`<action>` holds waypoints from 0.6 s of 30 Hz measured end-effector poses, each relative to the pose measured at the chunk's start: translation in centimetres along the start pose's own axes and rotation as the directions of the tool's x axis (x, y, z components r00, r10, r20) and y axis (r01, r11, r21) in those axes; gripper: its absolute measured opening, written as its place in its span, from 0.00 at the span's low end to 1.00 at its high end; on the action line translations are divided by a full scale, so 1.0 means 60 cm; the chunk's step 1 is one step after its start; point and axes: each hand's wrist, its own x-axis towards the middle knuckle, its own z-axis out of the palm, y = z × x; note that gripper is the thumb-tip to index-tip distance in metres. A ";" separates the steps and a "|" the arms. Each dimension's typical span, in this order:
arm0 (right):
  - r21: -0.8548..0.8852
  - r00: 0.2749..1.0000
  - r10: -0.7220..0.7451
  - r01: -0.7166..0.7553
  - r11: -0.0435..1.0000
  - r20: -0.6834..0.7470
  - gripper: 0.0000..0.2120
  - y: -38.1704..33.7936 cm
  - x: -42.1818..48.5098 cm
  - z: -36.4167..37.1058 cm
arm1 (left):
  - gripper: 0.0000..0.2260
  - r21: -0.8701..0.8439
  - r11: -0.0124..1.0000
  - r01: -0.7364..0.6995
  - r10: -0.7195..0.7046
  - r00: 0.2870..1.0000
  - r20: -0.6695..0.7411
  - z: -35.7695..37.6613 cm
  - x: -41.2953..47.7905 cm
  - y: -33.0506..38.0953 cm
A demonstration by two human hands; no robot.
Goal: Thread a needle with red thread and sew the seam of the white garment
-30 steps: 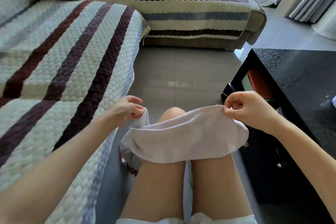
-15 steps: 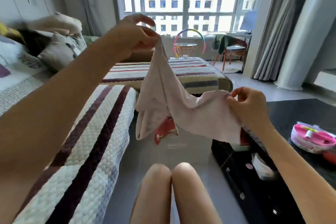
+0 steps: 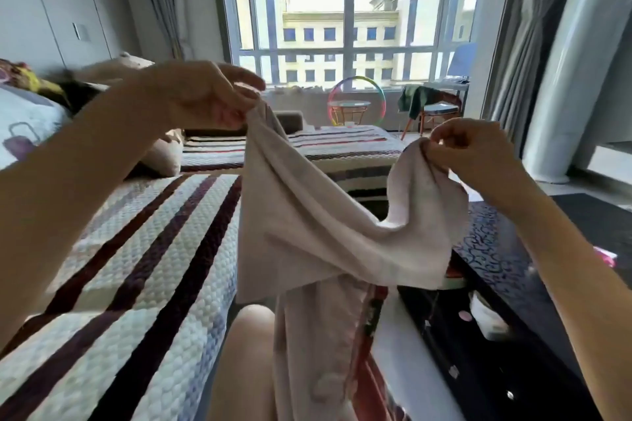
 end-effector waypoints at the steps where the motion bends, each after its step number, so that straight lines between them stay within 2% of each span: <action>1: 0.001 0.999 0.002 -0.003 1.000 0.046 0.06 0.000 -0.008 0.013 | 0.14 0.034 0.997 0.064 -0.063 0.997 -0.034 -0.008 -0.006 -0.023; 5: -0.129 0.965 -0.012 0.047 0.991 0.260 0.08 0.010 -0.048 0.080 | 0.13 0.276 0.904 0.326 -0.292 0.943 -0.159 -0.040 -0.021 -0.131; 7: -0.145 0.922 -0.004 0.066 0.987 0.388 0.08 0.025 -0.070 0.106 | 0.13 0.394 0.833 0.388 -0.353 0.922 -0.160 -0.042 -0.031 -0.186; 9: -0.116 0.862 0.009 0.058 0.991 0.507 0.11 0.043 -0.091 0.119 | 0.16 0.452 0.791 0.413 -0.419 0.903 -0.092 -0.029 -0.041 -0.234; 12: -0.129 0.747 0.073 0.017 0.992 0.660 0.12 0.060 -0.120 0.122 | 0.16 0.509 0.733 0.451 -0.549 0.834 0.052 0.017 -0.041 -0.294; 15: -0.090 0.631 0.175 -0.165 0.982 0.755 0.12 0.067 -0.139 0.109 | 0.16 0.686 0.611 0.396 -0.612 0.786 0.091 0.060 -0.016 -0.333; 17: -0.042 0.572 0.228 -0.319 0.947 0.788 0.11 0.073 -0.144 0.099 | 0.15 0.818 0.513 0.260 -0.544 0.836 0.075 0.082 0.004 -0.349; 18: -0.029 0.555 0.251 -0.377 0.926 0.793 0.10 0.075 -0.145 0.097 | 0.14 0.846 0.499 0.188 -0.479 0.873 0.088 0.092 0.014 -0.354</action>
